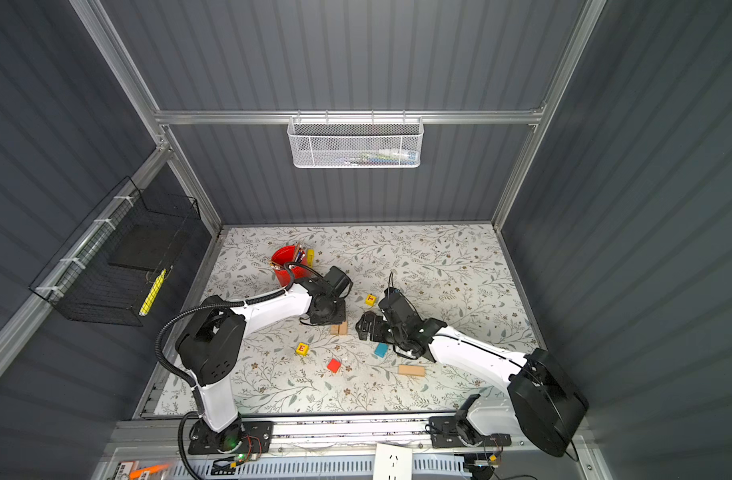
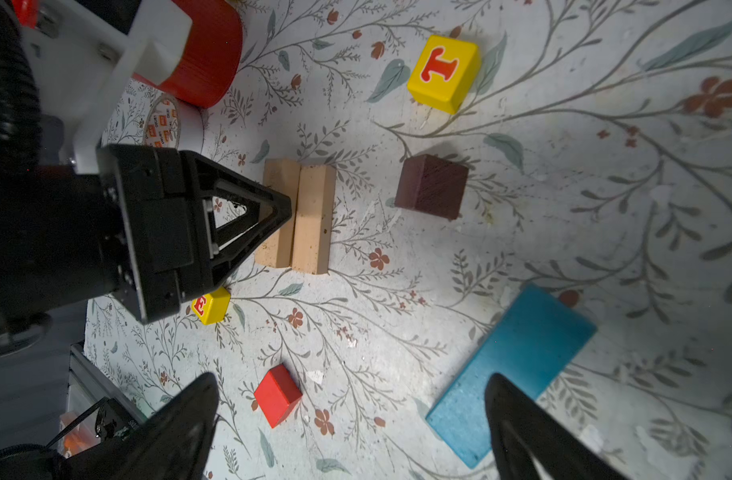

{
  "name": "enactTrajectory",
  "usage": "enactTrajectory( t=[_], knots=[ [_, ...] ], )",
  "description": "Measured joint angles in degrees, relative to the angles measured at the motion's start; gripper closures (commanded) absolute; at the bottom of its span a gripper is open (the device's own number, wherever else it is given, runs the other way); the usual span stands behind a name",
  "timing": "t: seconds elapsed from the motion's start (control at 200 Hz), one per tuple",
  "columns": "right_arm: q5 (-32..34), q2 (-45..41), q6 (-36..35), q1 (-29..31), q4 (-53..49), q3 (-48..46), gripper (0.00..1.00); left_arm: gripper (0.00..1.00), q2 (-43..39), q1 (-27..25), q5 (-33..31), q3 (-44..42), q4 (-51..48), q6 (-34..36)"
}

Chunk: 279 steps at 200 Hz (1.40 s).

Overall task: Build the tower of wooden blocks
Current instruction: 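Open the left gripper to release the small block on top, then raise the left gripper away while the right gripper reaches toward the block marked 72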

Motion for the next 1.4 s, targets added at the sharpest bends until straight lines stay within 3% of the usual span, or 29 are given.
enactTrajectory(
  t=[0.52, 0.876, 1.106, 1.251, 1.396],
  knots=[
    [0.4, -0.3, -0.1, -0.1, -1.7, -0.1, 0.01, 0.49, -1.3, 0.0, 0.9, -0.4, 0.7, -0.2],
    [3.9, -8.1, 0.7, -3.2, -19.8, 0.2, 0.01, 0.4, -15.7, -0.2, 1.1, -6.3, 2.6, 0.5],
    [5.7, -13.6, 4.9, -3.8, -32.4, -0.5, 0.01, 0.34, -22.6, -4.5, 0.5, -10.5, 2.6, 1.5],
    [5.5, -14.4, 6.2, -4.0, -34.6, -3.4, 0.01, 0.34, -25.5, -8.3, 0.0, -12.6, 4.0, 1.6],
    [4.4, -12.6, 6.4, -4.3, -34.7, -6.0, 0.01, 0.33, -27.1, -8.8, -0.3, -14.6, 5.0, 1.6]
  ],
)
